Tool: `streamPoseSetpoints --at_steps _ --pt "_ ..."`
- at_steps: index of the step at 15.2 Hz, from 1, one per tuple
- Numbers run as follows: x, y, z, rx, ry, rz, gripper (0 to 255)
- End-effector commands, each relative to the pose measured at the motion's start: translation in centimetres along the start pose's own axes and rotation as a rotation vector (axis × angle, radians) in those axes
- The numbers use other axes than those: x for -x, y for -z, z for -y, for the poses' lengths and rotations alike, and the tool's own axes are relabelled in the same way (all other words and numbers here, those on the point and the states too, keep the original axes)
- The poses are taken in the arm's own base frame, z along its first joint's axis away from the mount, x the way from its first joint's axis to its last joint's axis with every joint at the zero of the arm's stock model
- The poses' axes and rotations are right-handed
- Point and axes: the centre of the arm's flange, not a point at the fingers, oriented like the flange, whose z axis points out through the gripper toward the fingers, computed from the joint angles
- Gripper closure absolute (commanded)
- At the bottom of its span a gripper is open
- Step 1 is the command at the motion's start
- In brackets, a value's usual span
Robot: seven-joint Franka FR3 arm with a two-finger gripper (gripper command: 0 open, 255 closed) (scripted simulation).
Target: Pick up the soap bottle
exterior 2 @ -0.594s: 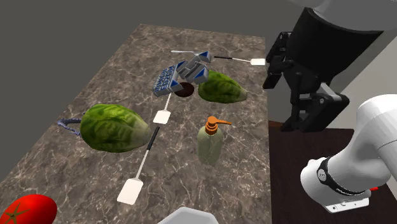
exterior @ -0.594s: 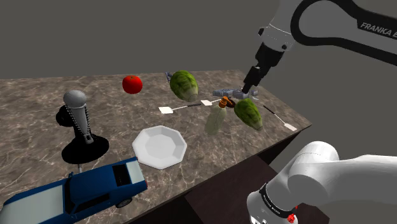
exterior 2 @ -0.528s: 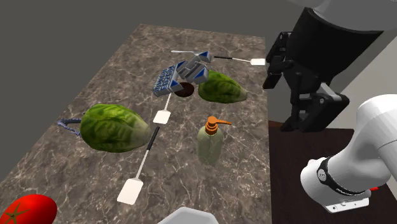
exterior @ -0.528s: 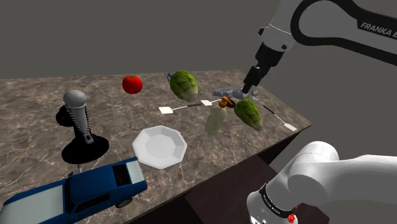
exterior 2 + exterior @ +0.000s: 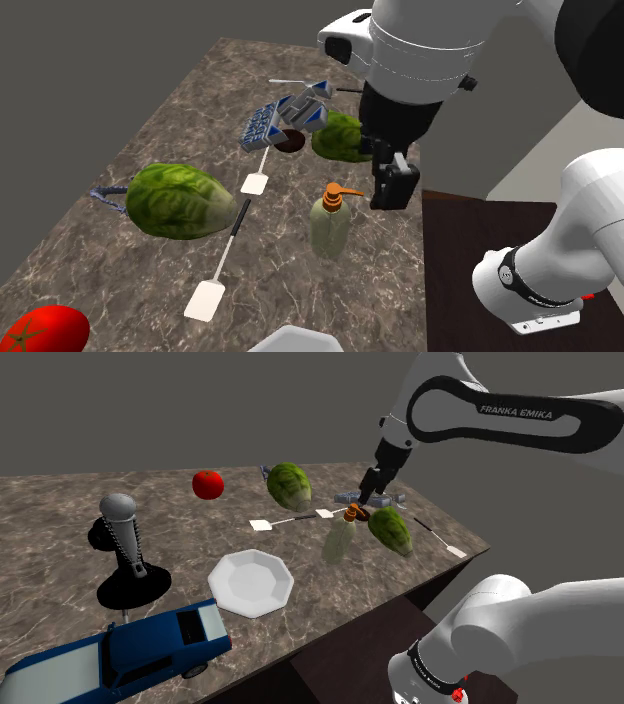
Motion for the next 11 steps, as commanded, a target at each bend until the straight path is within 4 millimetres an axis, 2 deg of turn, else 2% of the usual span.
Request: streamPoseSetpoints --at_steps 1,5,11 --pt "-1.5 -2.0 -0.9 -0.004 -0.008 0.005 0" --pt "-4.6 -6.0 -3.0 -0.013 -0.023 0.017 0" --pt "-4.7 -8.8 -3.1 -0.014 -0.023 0.017 0"
